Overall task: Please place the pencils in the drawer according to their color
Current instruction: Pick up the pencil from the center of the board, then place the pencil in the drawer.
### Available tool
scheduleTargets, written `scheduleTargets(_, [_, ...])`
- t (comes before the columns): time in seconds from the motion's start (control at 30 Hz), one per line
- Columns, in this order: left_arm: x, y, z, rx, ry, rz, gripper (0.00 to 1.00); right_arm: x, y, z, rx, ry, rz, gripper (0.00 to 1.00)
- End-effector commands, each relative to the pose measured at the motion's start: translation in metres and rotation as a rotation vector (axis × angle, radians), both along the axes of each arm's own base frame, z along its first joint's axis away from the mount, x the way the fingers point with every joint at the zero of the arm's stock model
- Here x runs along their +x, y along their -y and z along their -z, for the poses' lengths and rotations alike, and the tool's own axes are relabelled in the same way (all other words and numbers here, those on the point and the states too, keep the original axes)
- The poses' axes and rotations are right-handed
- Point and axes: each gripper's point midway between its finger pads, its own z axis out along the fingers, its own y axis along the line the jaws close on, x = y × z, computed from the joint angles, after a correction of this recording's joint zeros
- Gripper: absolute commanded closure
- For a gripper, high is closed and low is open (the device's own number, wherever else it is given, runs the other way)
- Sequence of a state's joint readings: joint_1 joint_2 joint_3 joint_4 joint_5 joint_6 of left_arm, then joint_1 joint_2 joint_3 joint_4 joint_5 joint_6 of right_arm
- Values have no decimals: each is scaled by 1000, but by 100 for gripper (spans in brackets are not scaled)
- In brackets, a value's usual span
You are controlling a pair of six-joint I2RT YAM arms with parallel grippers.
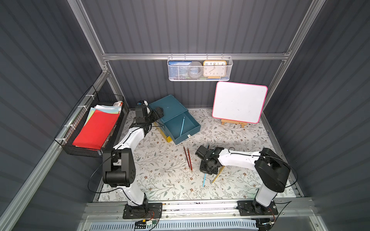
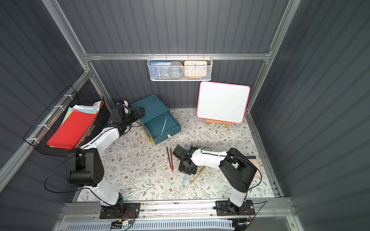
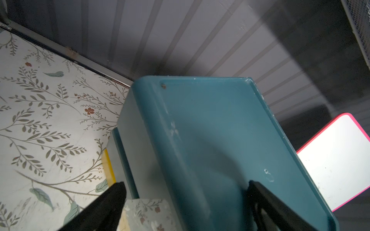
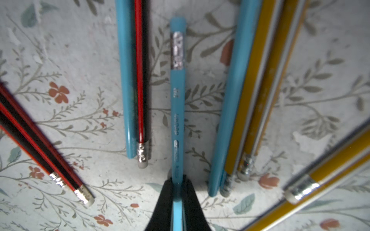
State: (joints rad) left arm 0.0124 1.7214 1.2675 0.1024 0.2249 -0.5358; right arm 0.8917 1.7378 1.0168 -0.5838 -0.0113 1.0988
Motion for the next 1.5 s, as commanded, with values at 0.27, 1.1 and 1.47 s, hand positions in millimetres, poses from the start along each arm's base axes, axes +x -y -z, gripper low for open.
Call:
scheduleTargets(0.27, [-7, 6, 12, -9, -47, 16, 0, -5, 4, -32, 57, 38, 12, 100])
scheduleTargets(1.1, [-5, 8, 12, -10, -44, 16, 0, 67, -29, -202, 361, 351, -18, 100])
scheduleTargets(1.47, [-5, 8, 14, -9, -47, 19, 0, 116, -66, -257, 497, 425, -34, 100])
